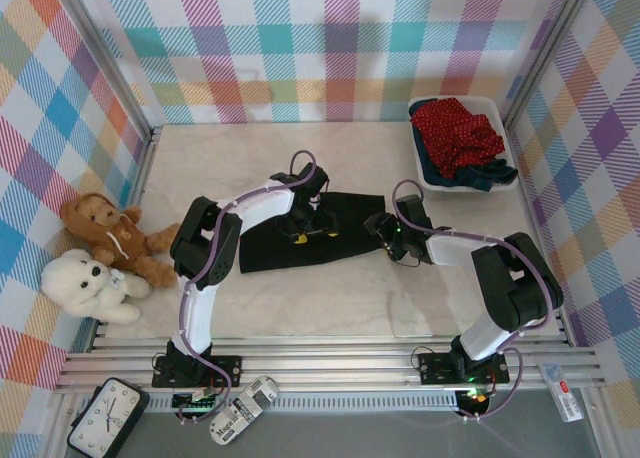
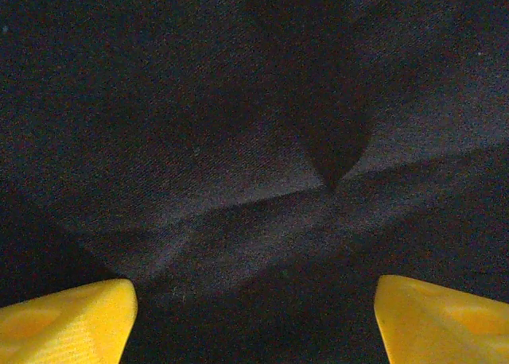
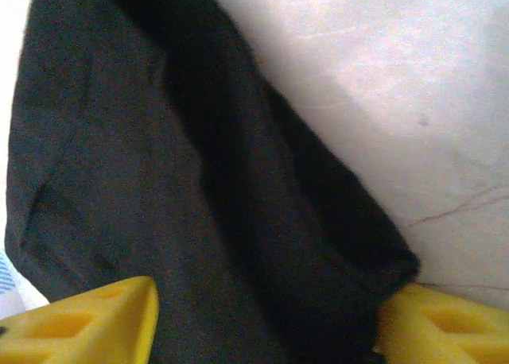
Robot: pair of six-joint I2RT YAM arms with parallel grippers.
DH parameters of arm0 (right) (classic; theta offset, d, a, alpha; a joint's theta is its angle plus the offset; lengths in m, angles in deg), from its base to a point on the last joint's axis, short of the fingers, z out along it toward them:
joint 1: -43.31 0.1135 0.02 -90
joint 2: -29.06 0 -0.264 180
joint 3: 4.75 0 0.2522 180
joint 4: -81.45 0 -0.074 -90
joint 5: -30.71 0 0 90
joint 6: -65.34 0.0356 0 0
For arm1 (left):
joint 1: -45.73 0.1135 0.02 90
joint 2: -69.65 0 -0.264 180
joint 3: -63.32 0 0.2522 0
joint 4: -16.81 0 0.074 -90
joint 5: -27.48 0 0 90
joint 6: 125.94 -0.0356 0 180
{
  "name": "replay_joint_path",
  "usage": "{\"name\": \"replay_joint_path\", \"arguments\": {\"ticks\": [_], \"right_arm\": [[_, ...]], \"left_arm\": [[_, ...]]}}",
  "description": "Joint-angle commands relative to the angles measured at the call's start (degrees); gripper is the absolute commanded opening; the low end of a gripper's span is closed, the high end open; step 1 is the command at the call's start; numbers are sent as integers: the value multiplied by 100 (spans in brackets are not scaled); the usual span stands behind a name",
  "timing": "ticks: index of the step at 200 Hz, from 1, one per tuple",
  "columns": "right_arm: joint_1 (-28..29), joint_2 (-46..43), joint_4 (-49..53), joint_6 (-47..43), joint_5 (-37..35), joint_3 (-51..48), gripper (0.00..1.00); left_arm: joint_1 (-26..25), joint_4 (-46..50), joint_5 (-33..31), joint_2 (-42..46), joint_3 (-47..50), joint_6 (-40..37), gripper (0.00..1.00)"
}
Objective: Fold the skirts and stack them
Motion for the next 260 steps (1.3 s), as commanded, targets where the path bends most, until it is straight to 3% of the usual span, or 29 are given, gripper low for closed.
{"name": "replay_joint_path", "arguments": {"ticks": [1,37,72,108,125,148,180,207,230,260], "right_arm": [[36,37,-590,225,-132,-196,54],[31,-92,-1061,342,-438,-607,18],[18,-136,-948,158,-606,-709,0],[-49,-250,-745,29,-794,-753,0],[-64,-336,-638,-60,-895,-766,0],[-79,-427,-533,-207,-989,-776,0],[-87,-510,-433,-493,-1042,-717,0],[-87,-533,-413,-842,-1004,-595,0],[-79,-490,-360,-1272,-873,-404,0],[-69,-454,-228,-1680,-774,-112,0]], "left_arm": [[31,304,-118,-260,59,-135,81],[25,215,145,-414,-98,-89,81],[5,134,508,-329,-517,35,82],[246,153,230,422,-419,-77,97],[588,42,168,876,-34,-120,100],[1180,246,-528,1296,357,-574,100],[2128,-140,63,1678,1200,-746,100],[2582,-240,891,1560,1528,-939,81],[2607,-456,1149,1417,1773,-940,66],[2598,-644,1279,1121,1948,-790,39]]}}
